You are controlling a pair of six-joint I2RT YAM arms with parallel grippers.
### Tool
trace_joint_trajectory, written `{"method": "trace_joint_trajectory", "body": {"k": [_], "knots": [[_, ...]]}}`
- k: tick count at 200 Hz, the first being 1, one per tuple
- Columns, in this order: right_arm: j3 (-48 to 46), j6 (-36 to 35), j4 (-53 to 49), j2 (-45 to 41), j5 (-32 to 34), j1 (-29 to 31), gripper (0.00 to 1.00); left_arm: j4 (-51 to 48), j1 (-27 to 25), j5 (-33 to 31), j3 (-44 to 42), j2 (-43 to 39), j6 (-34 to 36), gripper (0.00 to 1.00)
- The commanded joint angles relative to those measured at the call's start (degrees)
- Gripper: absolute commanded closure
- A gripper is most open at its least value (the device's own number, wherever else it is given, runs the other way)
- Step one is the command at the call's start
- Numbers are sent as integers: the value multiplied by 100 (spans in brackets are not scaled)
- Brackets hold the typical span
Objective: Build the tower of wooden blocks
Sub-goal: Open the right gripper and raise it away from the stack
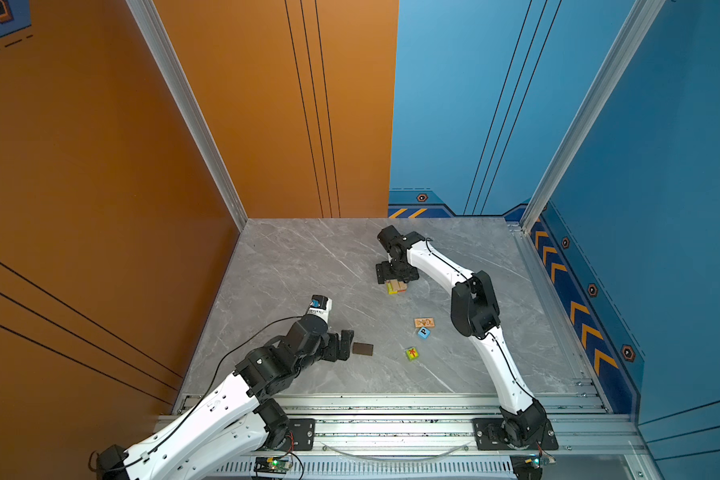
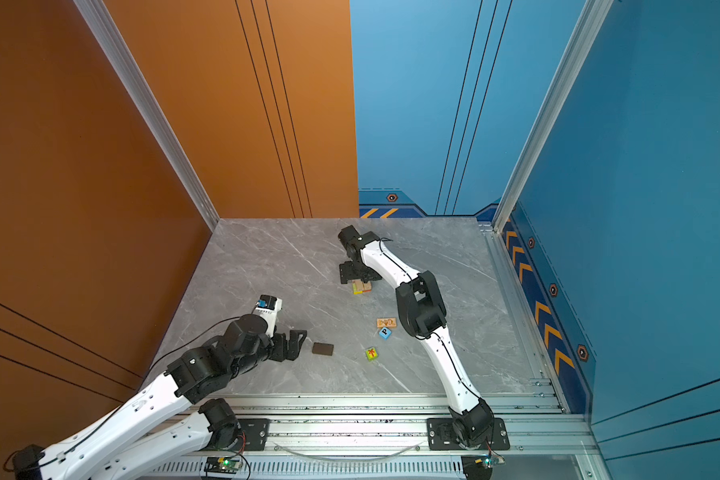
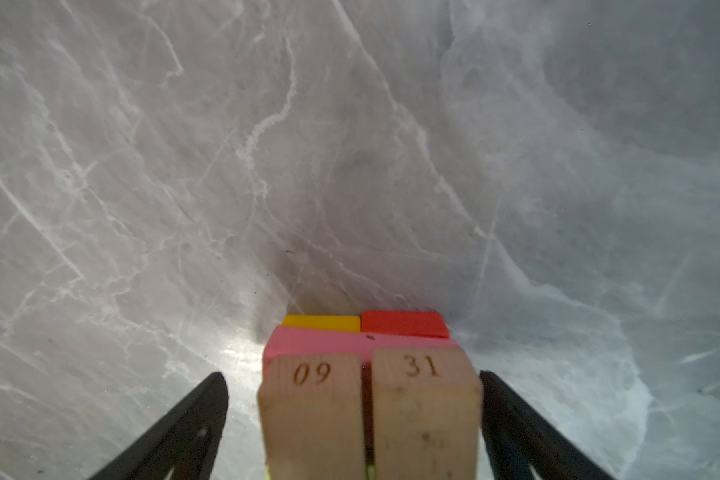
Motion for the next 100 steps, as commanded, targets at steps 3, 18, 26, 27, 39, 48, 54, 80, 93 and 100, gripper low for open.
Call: {"method": "trace_joint_trajectory", "body": {"k": [3, 18, 26, 27, 39, 48, 54, 80, 93, 100], "knots": [[-148, -118, -93, -842, 11, 24, 3, -129, 51, 65, 214, -40, 57, 2], [-389, -146, -51, -1164, 101, 55, 3, -160, 3, 64, 233, -90, -9, 2], [-555, -147, -7, -1350, 137, 66, 2, -159, -44, 45, 236, -123, -49, 2], [-582, -152, -1, -1374, 139, 65, 2, -158, -53, 46, 235, -127, -57, 2], [-856, -155, 66, -1664, 203, 91, 1, -165, -126, 6, 233, -168, -119, 2], [-1112, -148, 153, -1908, 243, 98, 1, -173, -209, -36, 229, -183, -159, 2], [-1321, -132, 227, -2085, 263, 108, 0, -185, -267, -63, 255, -176, -195, 2], [-2270, -85, 492, -2889, 375, 103, 0, -241, -683, -336, 338, -153, -328, 2], [-2635, -75, 516, -3190, 465, 99, 0, -254, -992, -541, 358, -176, -420, 2], [-2964, -70, 535, -3354, 541, 86, 0, -259, -1137, -637, 348, -179, -467, 2]]}}
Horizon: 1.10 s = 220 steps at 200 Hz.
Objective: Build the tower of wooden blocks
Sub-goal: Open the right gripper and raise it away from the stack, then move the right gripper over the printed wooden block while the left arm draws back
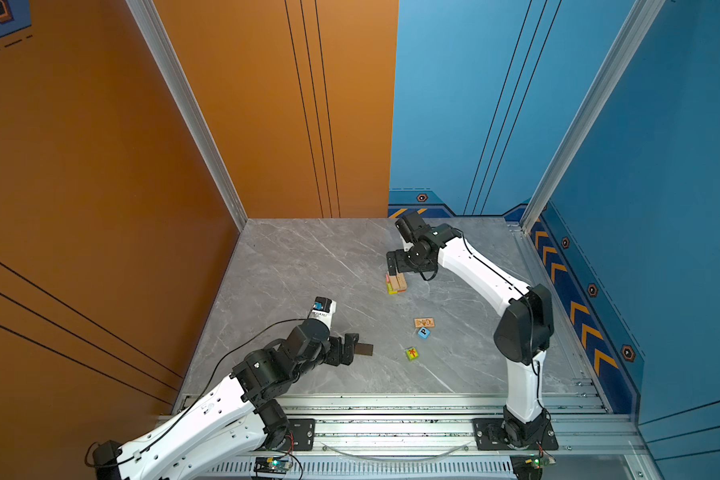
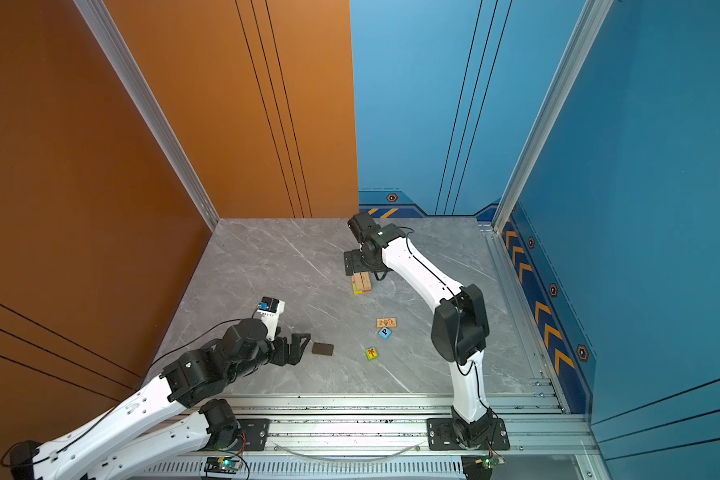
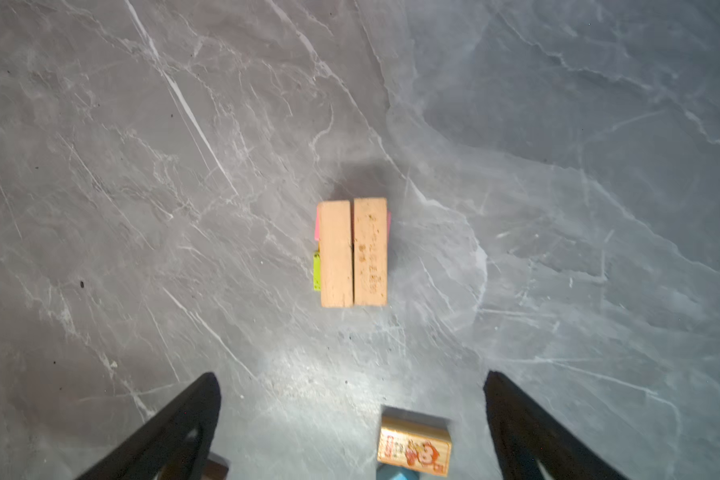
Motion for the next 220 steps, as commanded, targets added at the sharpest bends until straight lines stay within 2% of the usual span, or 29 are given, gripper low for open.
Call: {"method": "trace_joint_trajectory", "body": {"k": [1, 55, 97, 161, 220], "knots": [[-713, -12, 132, -416, 354, -10, 0, -141, -419, -456, 184, -52, -219, 2], [-2549, 278, 563, -1804, 524, -61, 0, -160, -1620, -1282, 194, 49, -582, 2], [-3473, 493, 614, -2545, 453, -41, 1, -126, -2568, -2078, 56, 173, -886, 2], [-4589, 725, 906, -3032, 207, 102, 9, 322, -3168, -2329, -71, 881, -1099, 2], [-4907, 860, 1245, -2911, 115, 147, 7, 510, -3252, -2339, -17, 1343, -1049, 2]]}}
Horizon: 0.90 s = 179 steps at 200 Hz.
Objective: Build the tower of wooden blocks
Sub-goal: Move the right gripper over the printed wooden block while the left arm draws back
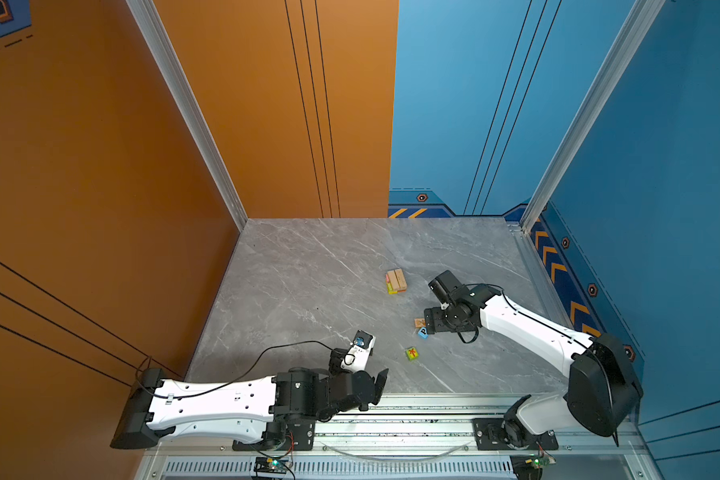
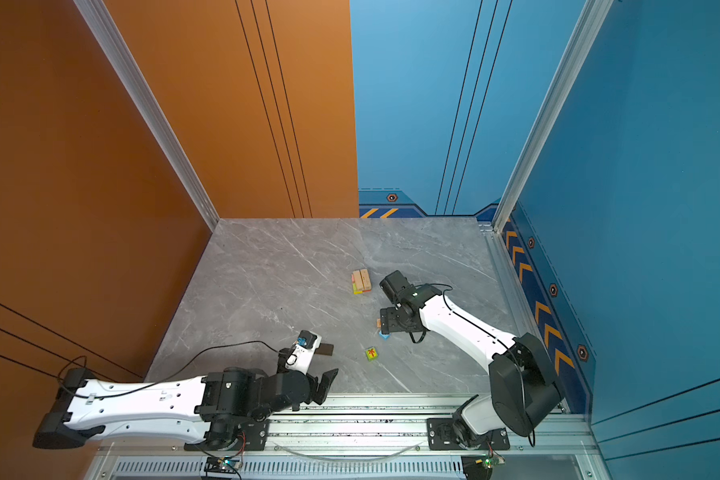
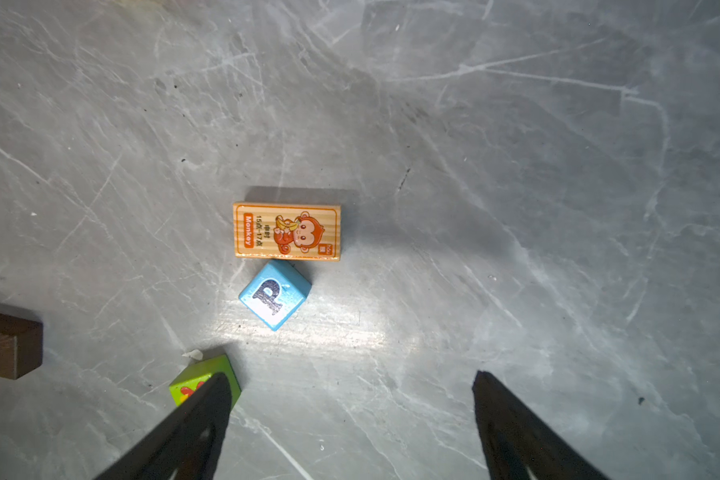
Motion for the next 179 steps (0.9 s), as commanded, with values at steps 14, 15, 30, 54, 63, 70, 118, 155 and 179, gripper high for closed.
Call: {"method": "trace_joint_trajectory", "body": {"k": [14, 15, 30, 54, 63, 70, 118, 155, 179], "knots": [[-30, 149, 283, 88, -49, 52, 6, 184, -69, -185, -24, 69, 7, 2], [-28, 149, 284, 96, -51, 52, 6, 178, -69, -194, -26, 67, 8, 2], [26, 153, 352, 253, -90, 60, 7, 176, -69, -223, -46, 52, 27, 2], [155, 157, 435, 549, -134, 95, 6, 171, -18, -277, -127, -13, 19, 2], [231, 146, 444, 675, -144, 91, 6, 164, 12, -273, -157, -69, 18, 2], [268, 127, 459, 762, -164, 105, 6, 156, 40, -271, -192, -106, 3, 2], [542, 89, 553, 1253, -221, 100, 6, -37, 281, -220, -347, -509, 1, 2], [786, 69, 576, 1607, -313, 131, 7, -140, 465, -161, -484, -803, -13, 2], [956, 69, 576, 1808, -340, 148, 8, -196, 575, -107, -547, -920, -31, 2]]}}
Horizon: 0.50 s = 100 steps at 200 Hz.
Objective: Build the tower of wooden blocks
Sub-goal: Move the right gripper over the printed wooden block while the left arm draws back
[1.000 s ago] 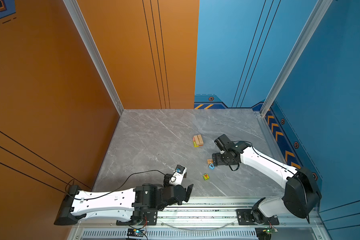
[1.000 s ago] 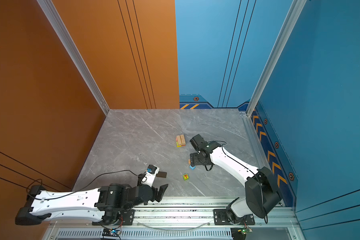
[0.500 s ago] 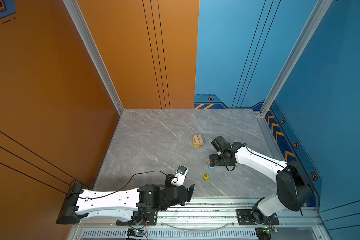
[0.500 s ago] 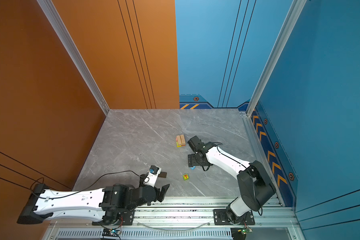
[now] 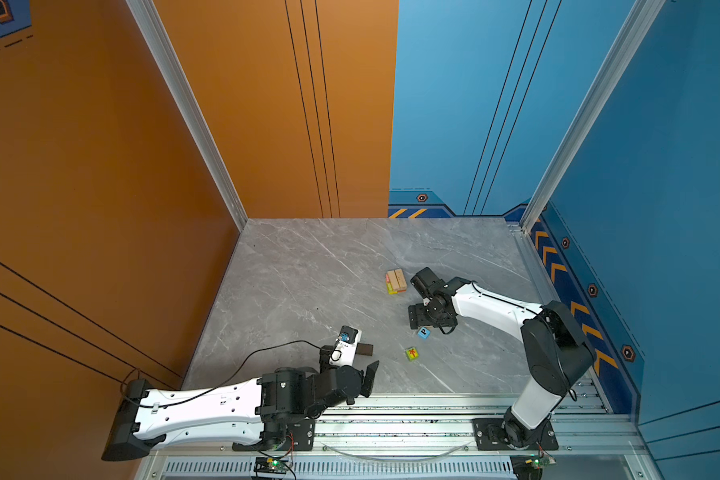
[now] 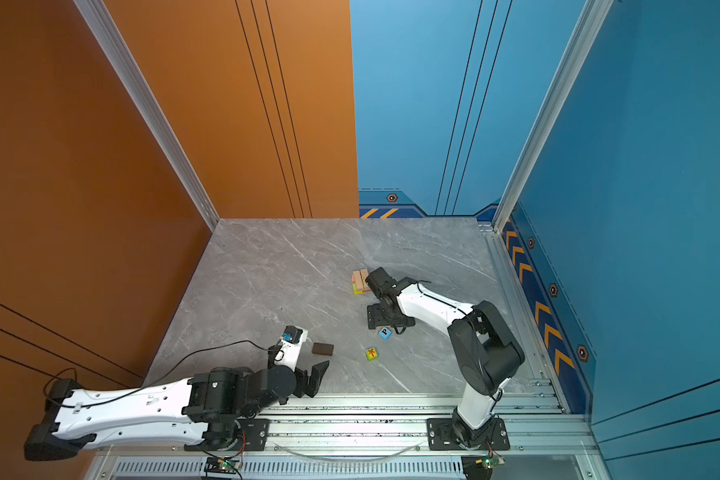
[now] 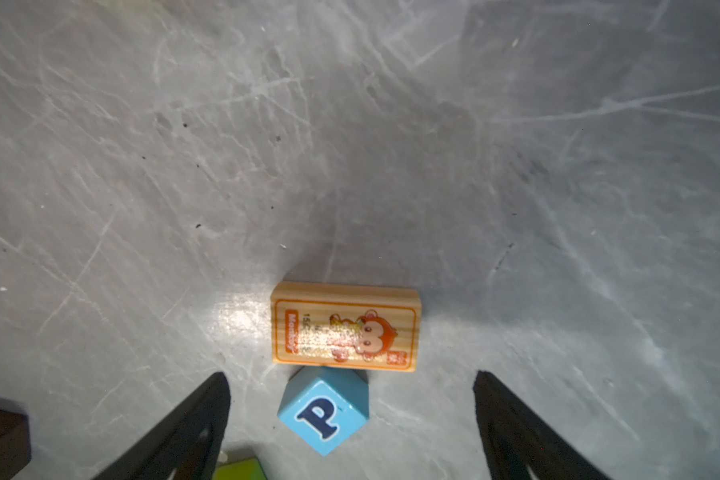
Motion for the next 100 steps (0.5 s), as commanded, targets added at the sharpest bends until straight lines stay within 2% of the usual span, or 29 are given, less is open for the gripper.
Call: {"method": "trace_joint_trajectory", "body": {"k": [1, 100], "knots": [[230, 15, 23, 181, -75, 52, 8, -216, 128, -50, -126, -122, -28, 2], [411, 101, -45, 612, -48, 132, 10, -321, 469, 197, -407, -546, -114, 2]]}}
